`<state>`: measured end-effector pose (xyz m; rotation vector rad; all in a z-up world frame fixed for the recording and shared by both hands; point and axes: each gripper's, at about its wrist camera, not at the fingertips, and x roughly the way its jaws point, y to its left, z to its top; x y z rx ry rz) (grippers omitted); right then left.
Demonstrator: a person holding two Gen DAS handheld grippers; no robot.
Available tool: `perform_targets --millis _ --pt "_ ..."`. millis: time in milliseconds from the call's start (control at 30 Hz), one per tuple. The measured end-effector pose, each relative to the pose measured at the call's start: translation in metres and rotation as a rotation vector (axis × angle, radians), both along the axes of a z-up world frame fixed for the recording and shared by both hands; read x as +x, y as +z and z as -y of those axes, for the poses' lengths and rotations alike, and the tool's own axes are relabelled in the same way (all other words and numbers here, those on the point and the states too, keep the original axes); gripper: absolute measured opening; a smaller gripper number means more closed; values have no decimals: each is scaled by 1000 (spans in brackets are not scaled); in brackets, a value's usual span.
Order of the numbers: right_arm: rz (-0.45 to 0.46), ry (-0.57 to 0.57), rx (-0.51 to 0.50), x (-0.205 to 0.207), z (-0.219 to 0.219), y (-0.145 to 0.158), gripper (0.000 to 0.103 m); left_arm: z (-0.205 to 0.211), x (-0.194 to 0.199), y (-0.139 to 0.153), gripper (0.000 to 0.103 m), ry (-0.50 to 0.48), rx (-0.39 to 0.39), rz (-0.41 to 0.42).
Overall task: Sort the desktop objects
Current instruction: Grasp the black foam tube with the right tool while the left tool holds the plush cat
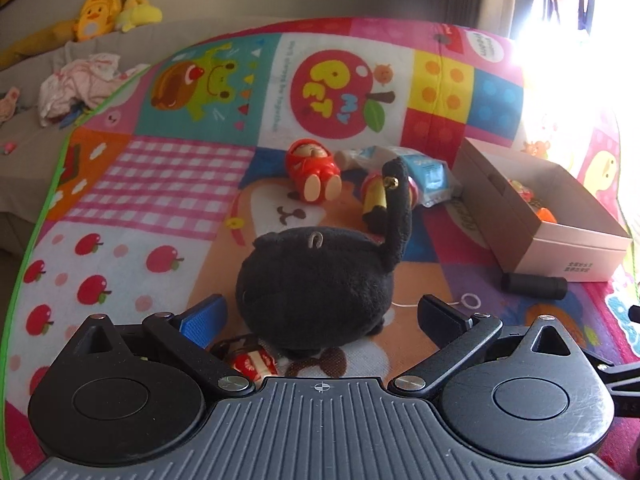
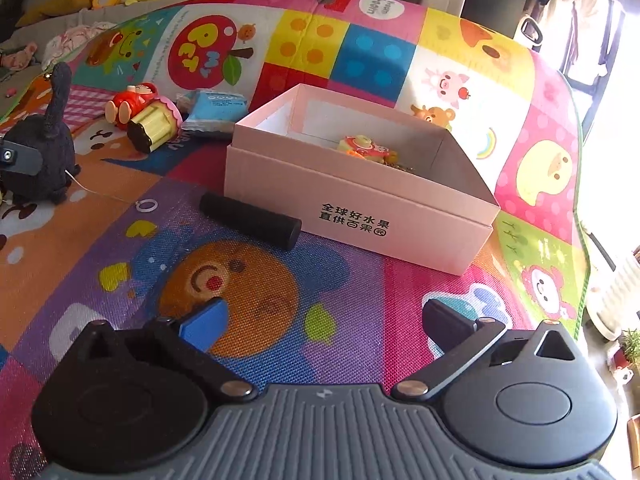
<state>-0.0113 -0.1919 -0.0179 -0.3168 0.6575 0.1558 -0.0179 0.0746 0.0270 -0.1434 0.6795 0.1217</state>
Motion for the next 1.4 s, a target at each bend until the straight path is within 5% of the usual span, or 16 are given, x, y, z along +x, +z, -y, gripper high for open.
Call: perform_targets --millis 233,333,800,933,1100,1400 --pt "-6 8 14 0 1 2 103 10 28 -16 103 -43 111 -69" --pt "-40 23 78 4 -5 4 103 10 28 -20 89 -51 132 -77" --pt "-133 -118 234 67 -37 4 103 37 -14 -8 88 -287 28 16" --pt "-144 -176 233 79 -40 -1 103 39 -20 -17 89 -288 37 -7" --pt "-142 -136 216 76 -43 6 76 35 -24 -18 95 -271 4 -10" --pt "-165 -67 165 33 -1 18 76 42 -23 -15 97 -246 1 -19"
